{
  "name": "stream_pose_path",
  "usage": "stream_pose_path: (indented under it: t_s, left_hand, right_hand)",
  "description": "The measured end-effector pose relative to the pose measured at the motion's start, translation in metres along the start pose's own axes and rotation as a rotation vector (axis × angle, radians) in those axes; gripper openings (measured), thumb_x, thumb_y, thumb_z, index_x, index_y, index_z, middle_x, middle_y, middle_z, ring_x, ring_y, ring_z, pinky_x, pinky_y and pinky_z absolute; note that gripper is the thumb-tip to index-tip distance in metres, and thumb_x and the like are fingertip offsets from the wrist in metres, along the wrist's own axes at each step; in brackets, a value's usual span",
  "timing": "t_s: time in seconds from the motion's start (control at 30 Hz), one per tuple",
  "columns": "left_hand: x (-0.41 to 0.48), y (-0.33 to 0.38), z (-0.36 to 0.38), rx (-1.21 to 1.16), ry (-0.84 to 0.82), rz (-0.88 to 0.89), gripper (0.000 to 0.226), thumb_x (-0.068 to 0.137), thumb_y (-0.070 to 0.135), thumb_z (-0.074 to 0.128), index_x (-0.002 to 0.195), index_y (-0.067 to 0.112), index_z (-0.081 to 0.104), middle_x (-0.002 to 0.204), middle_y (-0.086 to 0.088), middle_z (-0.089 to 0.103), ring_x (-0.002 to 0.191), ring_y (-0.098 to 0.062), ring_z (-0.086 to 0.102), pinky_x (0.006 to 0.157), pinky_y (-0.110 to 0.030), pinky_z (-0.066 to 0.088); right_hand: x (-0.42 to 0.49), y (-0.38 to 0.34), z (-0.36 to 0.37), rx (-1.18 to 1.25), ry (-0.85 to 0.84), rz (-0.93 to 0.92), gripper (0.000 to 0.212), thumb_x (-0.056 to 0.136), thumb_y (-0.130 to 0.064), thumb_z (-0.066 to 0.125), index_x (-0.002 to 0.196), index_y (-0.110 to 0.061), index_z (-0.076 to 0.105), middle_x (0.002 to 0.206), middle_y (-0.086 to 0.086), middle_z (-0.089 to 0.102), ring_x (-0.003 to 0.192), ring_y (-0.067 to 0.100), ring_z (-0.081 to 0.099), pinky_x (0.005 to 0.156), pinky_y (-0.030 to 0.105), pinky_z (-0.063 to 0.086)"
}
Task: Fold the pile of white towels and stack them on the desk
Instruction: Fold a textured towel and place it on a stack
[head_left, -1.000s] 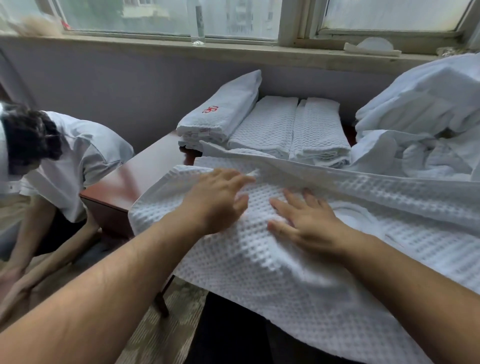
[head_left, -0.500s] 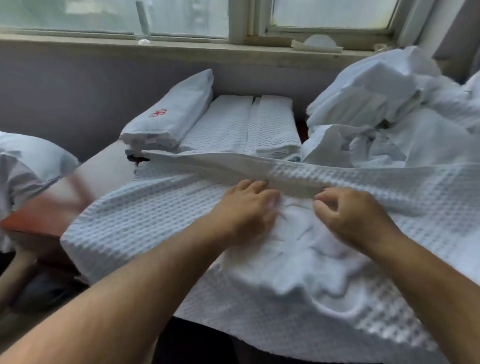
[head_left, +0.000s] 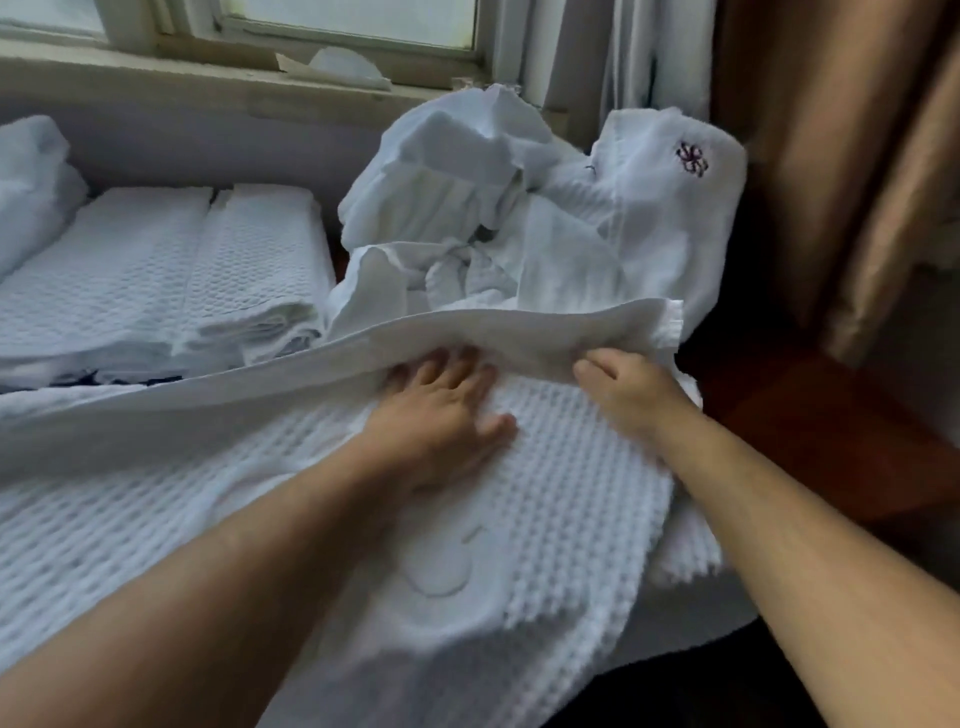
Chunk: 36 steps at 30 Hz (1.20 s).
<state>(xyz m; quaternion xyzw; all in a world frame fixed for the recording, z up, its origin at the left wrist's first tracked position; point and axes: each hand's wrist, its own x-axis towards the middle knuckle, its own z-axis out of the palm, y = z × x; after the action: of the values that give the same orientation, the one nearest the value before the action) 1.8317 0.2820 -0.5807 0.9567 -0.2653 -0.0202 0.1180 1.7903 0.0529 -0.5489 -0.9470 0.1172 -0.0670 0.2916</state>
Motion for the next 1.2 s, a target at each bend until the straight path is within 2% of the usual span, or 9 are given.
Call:
stream_pose_path:
  t_s: [0.1, 0.2, 0.3, 0.43, 0.53, 0.67, 0.87, 1.07, 1.2]
  left_hand:
    - [0.0, -0.006, 0.003, 0.024, 0.019, -0.019, 0.079, 0.09, 0.078, 0.023, 0.158, 0.04, 0.013, 0.168, 0.015, 0.002, 0.155, -0.014, 0.001, 0.124, -0.046, 0.004]
    - [-0.002, 0.014, 0.004, 0.078, 0.12, -0.021, 0.058, 0.096, 0.059, 0.031, 0.149, 0.036, 0.035, 0.163, 0.005, 0.026, 0.148, -0.023, 0.024, 0.119, -0.052, 0.019]
    - [0.001, 0.058, 0.005, -0.075, 0.198, 0.257, 0.047, 0.096, 0.045, 0.039, 0.14, 0.036, 0.048, 0.152, 0.004, 0.046, 0.137, -0.023, 0.041, 0.111, -0.041, 0.031]
    - [0.008, 0.078, 0.017, -0.07, 0.009, 0.206, 0.075, 0.089, 0.079, 0.031, 0.154, 0.041, 0.026, 0.167, 0.002, 0.019, 0.152, -0.022, 0.014, 0.121, -0.044, 0.012]
    - [0.011, 0.069, 0.019, -0.044, 0.008, 0.139, 0.09, 0.08, 0.087, 0.024, 0.156, 0.04, 0.02, 0.168, 0.002, 0.017, 0.153, -0.022, 0.014, 0.123, -0.044, 0.012]
    - [0.01, 0.068, 0.017, -0.085, 0.008, 0.136, 0.091, 0.075, 0.089, 0.02, 0.153, 0.043, 0.025, 0.16, 0.001, 0.035, 0.146, -0.022, 0.032, 0.117, -0.04, 0.029]
    - [0.012, 0.065, 0.016, -0.083, 0.014, 0.109, 0.094, 0.077, 0.089, 0.021, 0.154, 0.037, 0.019, 0.158, -0.004, 0.039, 0.143, -0.025, 0.038, 0.113, -0.04, 0.032]
    - [0.016, 0.063, 0.016, -0.151, 0.041, 0.071, 0.089, 0.078, 0.087, 0.028, 0.153, 0.043, 0.003, 0.148, -0.008, 0.051, 0.134, -0.028, 0.049, 0.105, -0.042, 0.039]
    - [0.016, 0.063, 0.017, -0.17, 0.106, 0.077, 0.09, 0.079, 0.083, 0.036, 0.152, 0.045, -0.001, 0.148, -0.009, 0.05, 0.133, -0.03, 0.05, 0.105, -0.045, 0.039]
  right_hand:
    - [-0.014, 0.032, -0.027, -0.059, 0.387, 0.157, 0.032, 0.092, -0.03, 0.058, 0.117, -0.013, 0.069, 0.115, 0.013, 0.068, 0.112, 0.036, 0.059, 0.09, 0.04, 0.048]
    - [-0.038, 0.05, -0.036, -0.074, 0.274, 0.335, 0.035, 0.095, -0.04, 0.049, 0.073, -0.014, 0.057, 0.078, 0.007, 0.057, 0.087, 0.038, 0.057, 0.063, 0.036, 0.037]
    - [-0.048, 0.047, -0.037, 0.034, 0.243, 0.333, 0.032, 0.092, -0.033, 0.051, 0.064, -0.021, 0.042, 0.064, -0.001, 0.045, 0.061, 0.024, 0.043, 0.052, 0.031, 0.031]
    - [-0.051, 0.043, -0.051, 0.35, 0.165, 0.494, 0.028, 0.088, -0.002, 0.045, 0.064, -0.014, 0.05, 0.067, 0.009, 0.052, 0.057, 0.024, 0.047, 0.054, 0.032, 0.042]
    - [-0.06, 0.038, -0.061, 0.472, 0.076, 0.558, 0.015, 0.069, -0.003, 0.047, 0.068, -0.005, 0.062, 0.066, 0.014, 0.056, 0.041, 0.02, 0.042, 0.044, 0.023, 0.03]
    - [-0.063, 0.032, -0.072, 0.227, -0.081, 0.509, 0.022, 0.073, -0.012, 0.059, 0.093, -0.014, 0.052, 0.081, 0.01, 0.055, 0.052, 0.015, 0.041, 0.048, 0.026, 0.029]
    - [-0.074, 0.045, -0.087, -0.131, -0.22, 0.391, 0.085, 0.076, -0.027, 0.075, 0.15, -0.027, 0.032, 0.106, -0.003, 0.059, 0.093, 0.017, 0.063, 0.075, 0.034, 0.056]
    - [-0.076, 0.056, -0.096, -0.393, -0.089, 0.425, 0.059, 0.089, -0.027, 0.065, 0.144, -0.02, 0.045, 0.119, 0.003, 0.059, 0.103, 0.023, 0.059, 0.081, 0.04, 0.054]
    - [-0.056, 0.034, -0.065, -0.06, 0.254, 0.248, 0.031, 0.086, -0.036, 0.062, 0.084, -0.007, 0.072, 0.081, 0.011, 0.073, 0.078, 0.03, 0.068, 0.067, 0.044, 0.056]
